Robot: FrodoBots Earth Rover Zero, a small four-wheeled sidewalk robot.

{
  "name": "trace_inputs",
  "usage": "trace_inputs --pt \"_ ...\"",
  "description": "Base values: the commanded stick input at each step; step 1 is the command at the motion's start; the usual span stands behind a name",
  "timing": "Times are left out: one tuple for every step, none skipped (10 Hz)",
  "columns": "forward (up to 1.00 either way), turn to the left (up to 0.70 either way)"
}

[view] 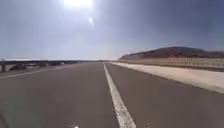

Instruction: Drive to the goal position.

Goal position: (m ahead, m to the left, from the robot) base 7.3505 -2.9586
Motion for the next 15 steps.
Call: trace_inputs --pt "1.00 0.00" --pt "1.00 0.00" --pt "1.00 0.00" --pt "1.00 0.00" --pt "1.00 0.00" --pt "1.00 0.00" --pt "1.00 0.00" --pt "1.00 0.00" --pt "1.00 0.00" --pt "1.00 0.00" --pt "1.00 0.00" --pt "1.00 0.00" --pt "1.00 0.00" --pt "1.00 0.00" --pt "1.00 0.00"
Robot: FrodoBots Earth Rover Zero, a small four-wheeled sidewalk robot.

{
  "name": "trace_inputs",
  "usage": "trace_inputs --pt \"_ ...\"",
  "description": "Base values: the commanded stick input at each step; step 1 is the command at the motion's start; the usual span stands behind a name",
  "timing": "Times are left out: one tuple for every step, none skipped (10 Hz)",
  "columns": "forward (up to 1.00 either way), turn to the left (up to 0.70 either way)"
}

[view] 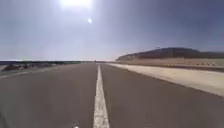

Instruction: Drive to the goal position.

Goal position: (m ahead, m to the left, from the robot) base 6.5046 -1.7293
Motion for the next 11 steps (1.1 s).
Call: trace_inputs --pt "1.00 0.00" --pt "1.00 0.00" --pt "1.00 0.00" --pt "1.00 0.00" --pt "1.00 0.00" --pt "1.00 0.00" --pt "1.00 0.00" --pt "1.00 0.27" --pt "1.00 0.27" --pt "1.00 0.26" --pt "1.00 0.13"
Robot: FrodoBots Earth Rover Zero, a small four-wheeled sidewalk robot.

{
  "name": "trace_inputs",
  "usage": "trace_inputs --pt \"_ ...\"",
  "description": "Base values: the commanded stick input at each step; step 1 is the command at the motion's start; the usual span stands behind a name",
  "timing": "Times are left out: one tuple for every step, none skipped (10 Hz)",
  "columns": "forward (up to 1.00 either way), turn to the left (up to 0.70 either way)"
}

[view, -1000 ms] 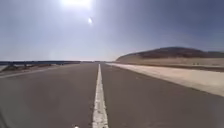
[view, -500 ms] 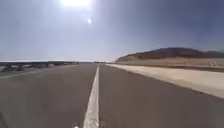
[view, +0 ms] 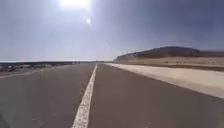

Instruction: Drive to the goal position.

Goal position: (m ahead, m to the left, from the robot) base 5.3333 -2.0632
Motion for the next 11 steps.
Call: trace_inputs --pt "1.00 0.00" --pt "1.00 0.00" --pt "1.00 0.00" --pt "1.00 0.00" --pt "1.00 0.00" --pt "1.00 0.00" --pt "1.00 0.00" --pt "1.00 0.00" --pt "1.00 0.00" --pt "1.00 0.00" --pt "1.00 0.00"
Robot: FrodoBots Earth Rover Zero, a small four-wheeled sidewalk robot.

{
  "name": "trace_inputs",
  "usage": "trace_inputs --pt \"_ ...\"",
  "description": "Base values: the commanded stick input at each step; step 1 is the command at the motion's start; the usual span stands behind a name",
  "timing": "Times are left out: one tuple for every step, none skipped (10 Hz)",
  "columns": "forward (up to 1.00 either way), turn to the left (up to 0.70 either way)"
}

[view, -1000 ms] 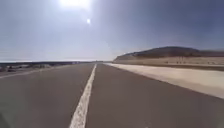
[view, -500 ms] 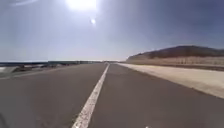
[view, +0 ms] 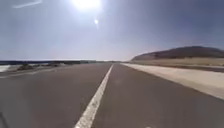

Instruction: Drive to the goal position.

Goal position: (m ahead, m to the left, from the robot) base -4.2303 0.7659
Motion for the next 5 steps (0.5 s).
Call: trace_inputs --pt "1.00 0.00" --pt "1.00 0.00" --pt "1.00 0.00" --pt "1.00 0.00" --pt "1.00 0.00"
